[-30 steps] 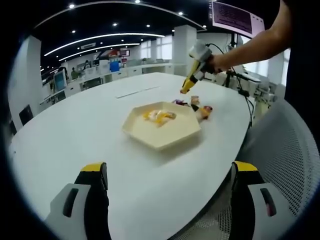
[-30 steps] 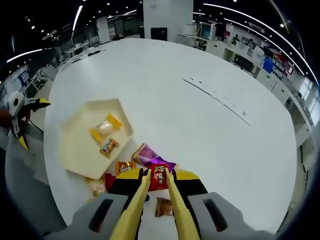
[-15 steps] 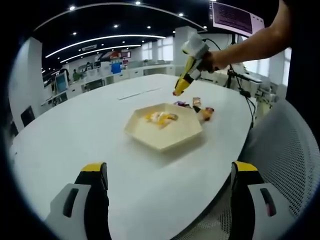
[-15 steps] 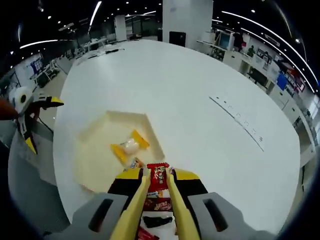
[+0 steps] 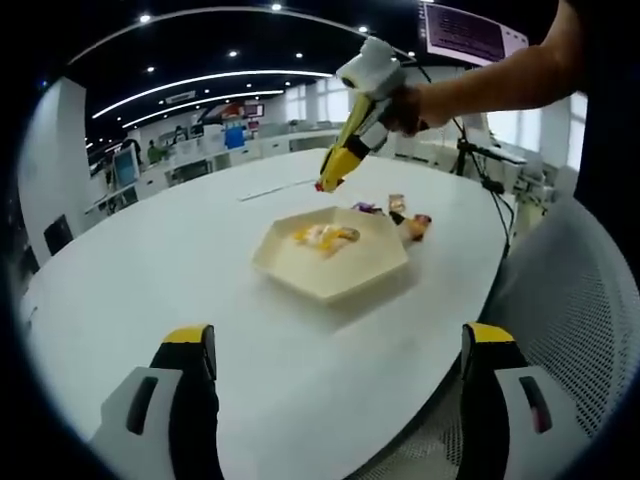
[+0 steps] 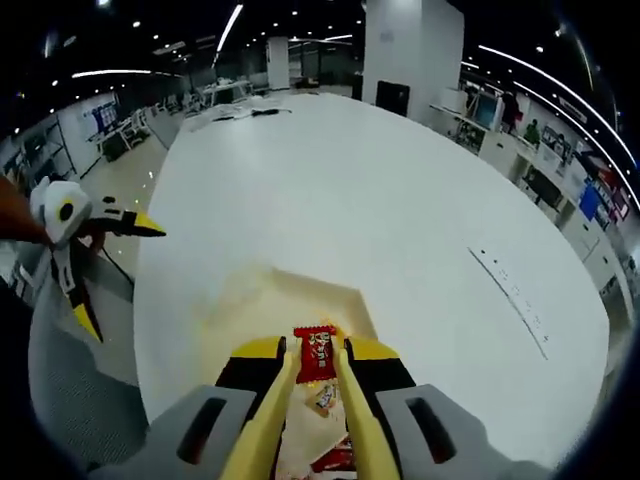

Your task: Place the target food into the container with the food tongs after gripping and lifting it, then release it inside without dropping or visibly crushing the food.

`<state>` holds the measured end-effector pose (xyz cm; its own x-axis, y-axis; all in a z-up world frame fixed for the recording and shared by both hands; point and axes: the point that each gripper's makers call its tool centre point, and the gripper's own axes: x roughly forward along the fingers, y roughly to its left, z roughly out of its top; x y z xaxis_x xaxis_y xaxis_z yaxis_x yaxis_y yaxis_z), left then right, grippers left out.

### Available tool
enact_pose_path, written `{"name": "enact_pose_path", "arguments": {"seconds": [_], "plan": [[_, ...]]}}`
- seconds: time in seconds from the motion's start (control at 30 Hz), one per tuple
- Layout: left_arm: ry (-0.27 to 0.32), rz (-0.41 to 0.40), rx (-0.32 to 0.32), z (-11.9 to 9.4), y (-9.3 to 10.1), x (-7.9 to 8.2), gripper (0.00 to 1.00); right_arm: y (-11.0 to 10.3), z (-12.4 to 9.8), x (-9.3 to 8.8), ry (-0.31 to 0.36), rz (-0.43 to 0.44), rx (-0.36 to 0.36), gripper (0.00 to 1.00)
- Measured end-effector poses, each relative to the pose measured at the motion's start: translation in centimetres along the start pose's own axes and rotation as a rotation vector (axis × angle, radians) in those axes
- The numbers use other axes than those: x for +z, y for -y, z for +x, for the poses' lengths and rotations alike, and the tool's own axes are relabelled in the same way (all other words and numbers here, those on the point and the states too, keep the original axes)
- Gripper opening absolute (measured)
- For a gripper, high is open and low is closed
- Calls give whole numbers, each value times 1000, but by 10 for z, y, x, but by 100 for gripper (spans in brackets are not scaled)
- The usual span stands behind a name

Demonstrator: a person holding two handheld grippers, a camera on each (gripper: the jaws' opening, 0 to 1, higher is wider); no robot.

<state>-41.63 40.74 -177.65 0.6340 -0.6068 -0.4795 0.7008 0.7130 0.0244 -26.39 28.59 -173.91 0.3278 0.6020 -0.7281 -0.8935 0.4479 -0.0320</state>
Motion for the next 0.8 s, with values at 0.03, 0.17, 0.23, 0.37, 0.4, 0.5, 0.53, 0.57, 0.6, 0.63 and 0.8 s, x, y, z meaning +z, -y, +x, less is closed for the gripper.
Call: {"name": "enact_pose_path", "arguments": {"seconds": [0.03,0.17,0.23,0.37,0.4,0.5,0.53,0.57,0.6,0.63,0.8], "plan": [[-1,1,3,0,0,0,98,-3,1,2,2,-5,4,22],[1,-1,7,0,-1,1,98,-18,7,8,0,-41,25,22],[2,1,10,0,-2,1,98,-23,9,12,6,-36,34,22],[0,1,12,0,-2,0,98,-34,10,18,12,-57,51,22],[-1,1,11,0,-2,0,98,-36,10,19,11,-63,55,22],[-2,5,14,0,-2,0,98,-43,11,23,14,-74,64,22],[-4,4,15,0,-3,-1,98,-45,11,24,15,-80,65,22],[-2,1,13,0,-2,0,98,-46,11,25,16,-84,65,22],[4,-1,11,0,-2,1,98,-46,12,26,19,-84,68,22],[2,1,13,0,-3,0,98,-47,11,26,19,-85,68,22],[1,3,17,-1,-3,0,98,-46,9,29,24,-101,66,23]]}}
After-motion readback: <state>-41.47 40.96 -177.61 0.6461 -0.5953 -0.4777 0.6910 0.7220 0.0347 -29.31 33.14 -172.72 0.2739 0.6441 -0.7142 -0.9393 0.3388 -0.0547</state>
